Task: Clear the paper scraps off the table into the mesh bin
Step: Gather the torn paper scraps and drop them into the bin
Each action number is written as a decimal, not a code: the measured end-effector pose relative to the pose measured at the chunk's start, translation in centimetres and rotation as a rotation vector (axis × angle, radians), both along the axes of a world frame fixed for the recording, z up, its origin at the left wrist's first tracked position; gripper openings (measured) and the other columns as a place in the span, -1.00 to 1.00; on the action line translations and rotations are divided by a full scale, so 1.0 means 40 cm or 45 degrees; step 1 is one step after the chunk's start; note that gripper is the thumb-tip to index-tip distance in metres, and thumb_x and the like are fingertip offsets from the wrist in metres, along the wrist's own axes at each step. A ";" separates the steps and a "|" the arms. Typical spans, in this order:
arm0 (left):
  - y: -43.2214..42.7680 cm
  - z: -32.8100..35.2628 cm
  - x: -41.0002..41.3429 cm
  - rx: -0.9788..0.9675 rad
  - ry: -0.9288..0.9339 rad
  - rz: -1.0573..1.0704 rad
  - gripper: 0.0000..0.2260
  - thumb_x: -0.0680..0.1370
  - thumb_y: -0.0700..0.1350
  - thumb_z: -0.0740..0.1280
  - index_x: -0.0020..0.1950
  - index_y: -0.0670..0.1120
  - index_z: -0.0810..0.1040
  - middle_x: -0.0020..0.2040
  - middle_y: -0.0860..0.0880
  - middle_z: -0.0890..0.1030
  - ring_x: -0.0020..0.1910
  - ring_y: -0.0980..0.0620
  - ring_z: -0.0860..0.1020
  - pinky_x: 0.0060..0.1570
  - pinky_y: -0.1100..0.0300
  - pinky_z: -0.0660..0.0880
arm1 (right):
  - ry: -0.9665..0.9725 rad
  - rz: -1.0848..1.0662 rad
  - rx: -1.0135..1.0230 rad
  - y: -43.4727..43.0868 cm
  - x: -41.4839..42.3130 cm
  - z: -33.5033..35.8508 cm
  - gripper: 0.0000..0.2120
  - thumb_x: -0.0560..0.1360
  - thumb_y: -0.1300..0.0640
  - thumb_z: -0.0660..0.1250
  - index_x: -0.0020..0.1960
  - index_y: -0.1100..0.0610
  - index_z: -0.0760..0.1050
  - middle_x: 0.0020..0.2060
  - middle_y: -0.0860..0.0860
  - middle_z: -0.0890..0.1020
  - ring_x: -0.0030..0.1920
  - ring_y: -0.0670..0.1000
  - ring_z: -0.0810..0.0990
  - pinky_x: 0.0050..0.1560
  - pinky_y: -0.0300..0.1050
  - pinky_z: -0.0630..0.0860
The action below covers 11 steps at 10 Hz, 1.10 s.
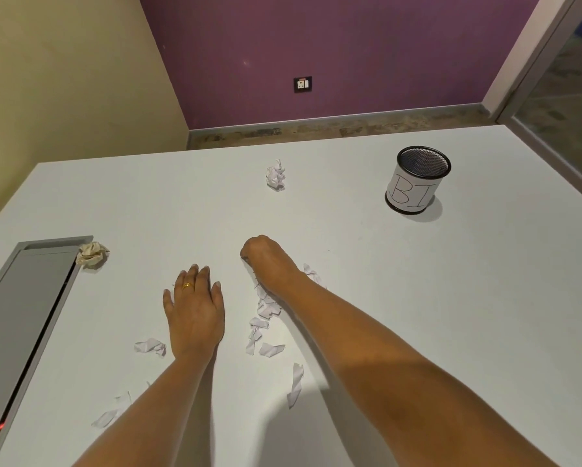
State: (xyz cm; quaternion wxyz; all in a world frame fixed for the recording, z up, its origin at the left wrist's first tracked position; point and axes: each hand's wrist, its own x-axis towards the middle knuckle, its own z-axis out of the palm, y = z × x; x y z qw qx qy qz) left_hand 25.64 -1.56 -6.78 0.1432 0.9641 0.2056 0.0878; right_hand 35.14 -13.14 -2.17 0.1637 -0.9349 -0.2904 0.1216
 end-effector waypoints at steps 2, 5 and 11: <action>0.002 -0.002 -0.001 0.001 -0.012 -0.004 -0.66 0.61 -0.08 0.11 0.35 -0.14 0.37 0.41 -0.14 0.38 0.44 -0.12 0.26 0.41 -0.18 0.12 | 0.022 -0.165 0.277 -0.043 0.009 0.006 -0.80 0.52 0.42 0.14 -0.14 0.20 0.47 -0.20 0.16 0.45 -0.16 0.08 0.40 -0.11 -0.05 0.36; 0.001 -0.001 -0.001 0.020 -0.011 -0.019 -0.67 0.60 -0.10 0.12 0.33 -0.16 0.38 0.40 -0.17 0.40 0.44 -0.15 0.27 0.39 -0.21 0.14 | 0.111 -0.701 0.712 -0.211 0.088 0.061 -0.73 0.55 0.31 0.13 0.16 0.26 0.54 0.18 0.20 0.56 0.19 0.15 0.51 0.08 -0.23 0.38; 0.001 -0.005 0.000 0.042 -0.044 -0.012 -0.69 0.58 -0.13 0.18 0.30 -0.20 0.43 0.35 -0.21 0.44 0.40 -0.19 0.33 0.35 -0.26 0.19 | -0.185 -1.192 0.798 -0.502 0.237 0.173 -0.72 0.55 0.33 0.10 0.13 0.40 0.52 0.14 0.33 0.55 0.17 0.24 0.48 0.06 -0.22 0.25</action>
